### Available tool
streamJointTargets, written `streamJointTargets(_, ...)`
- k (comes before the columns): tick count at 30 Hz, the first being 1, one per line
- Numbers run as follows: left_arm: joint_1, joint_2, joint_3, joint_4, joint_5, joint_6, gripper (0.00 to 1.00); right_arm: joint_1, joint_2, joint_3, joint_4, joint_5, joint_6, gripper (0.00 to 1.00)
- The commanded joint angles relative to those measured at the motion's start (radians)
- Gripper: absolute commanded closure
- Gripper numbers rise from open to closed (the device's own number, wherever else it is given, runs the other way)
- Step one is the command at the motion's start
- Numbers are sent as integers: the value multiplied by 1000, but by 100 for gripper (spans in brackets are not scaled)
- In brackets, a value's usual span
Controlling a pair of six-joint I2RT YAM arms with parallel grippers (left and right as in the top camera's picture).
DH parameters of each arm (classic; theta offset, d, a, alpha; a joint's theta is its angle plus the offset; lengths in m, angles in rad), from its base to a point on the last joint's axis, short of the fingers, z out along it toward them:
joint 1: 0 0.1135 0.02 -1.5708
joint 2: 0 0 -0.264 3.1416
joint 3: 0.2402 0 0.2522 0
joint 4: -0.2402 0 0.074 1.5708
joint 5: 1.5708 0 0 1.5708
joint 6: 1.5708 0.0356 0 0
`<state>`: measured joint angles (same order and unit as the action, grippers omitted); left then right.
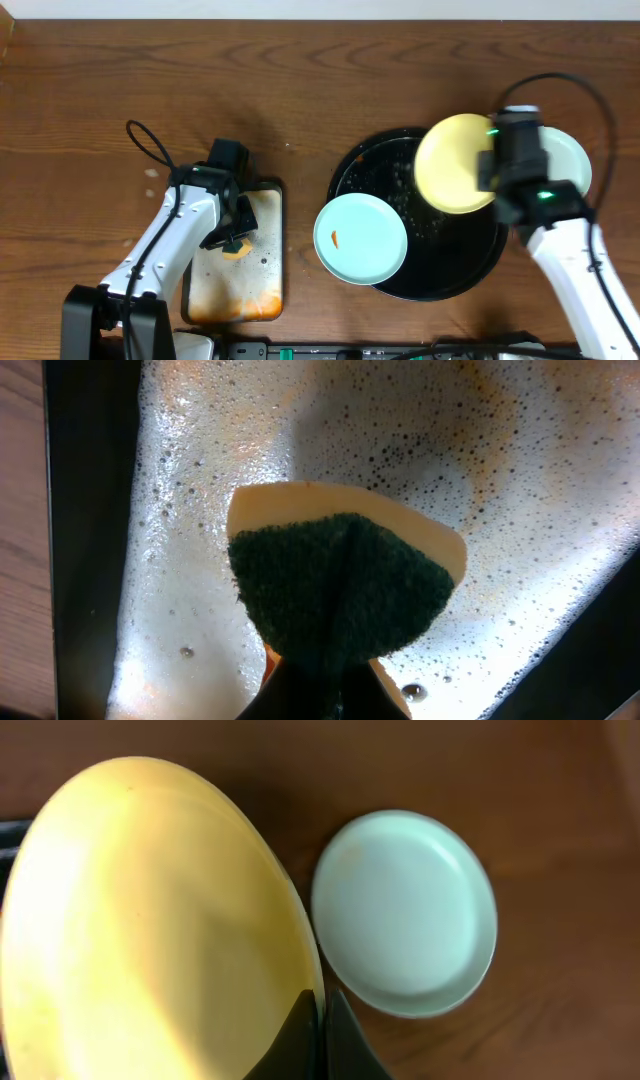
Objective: Clean dirty plates on tray and stack at the side
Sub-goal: 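Lift the yellow plate with the right gripper and carry it right, then set the yellow plate down right of the tray, open right gripper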
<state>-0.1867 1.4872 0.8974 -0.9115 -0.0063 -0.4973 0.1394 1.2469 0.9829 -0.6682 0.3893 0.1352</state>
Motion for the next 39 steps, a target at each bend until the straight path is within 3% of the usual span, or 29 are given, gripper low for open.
streamJointTargets(1,3,-19,-8,-6,-4,6,92,-187,-3,23,8,-197,115,99)
streamJointTargets(11,3,-19,-8,1,-5,18,92,-626,112,23,113,-422,257,99)
streamJointTargets(16,3,-19,-8,-2,-5,29,92,-682,232,23,205,-428,287,99)
streamJointTargets(19,3,-19,-8,-2,-4,29,92,-683,289,23,243,-428,286,99)
streamJointTargets(20,3,-19,-8,-2,-4,29,92,-683,299,23,253,-435,286,94)
streamJointTargets(22,3,-19,-8,-3,-4,29,92,-682,299,23,265,-488,266,61)
streamJointTargets(23,3,-19,-8,-3,-4,30,92,-682,294,24,272,-541,240,54)
streamJointTargets(26,3,-19,-7,-2,-4,40,92,-676,259,24,275,-702,200,53)
streamJointTargets(28,3,-19,-7,-2,-4,44,92,-660,227,24,264,-841,170,62)
streamJointTargets(32,3,-19,-7,-7,-4,52,92,-583,161,24,190,-1051,108,61)
streamJointTargets(39,3,-19,-8,-24,-5,83,92,-281,132,23,-62,-961,-42,54)
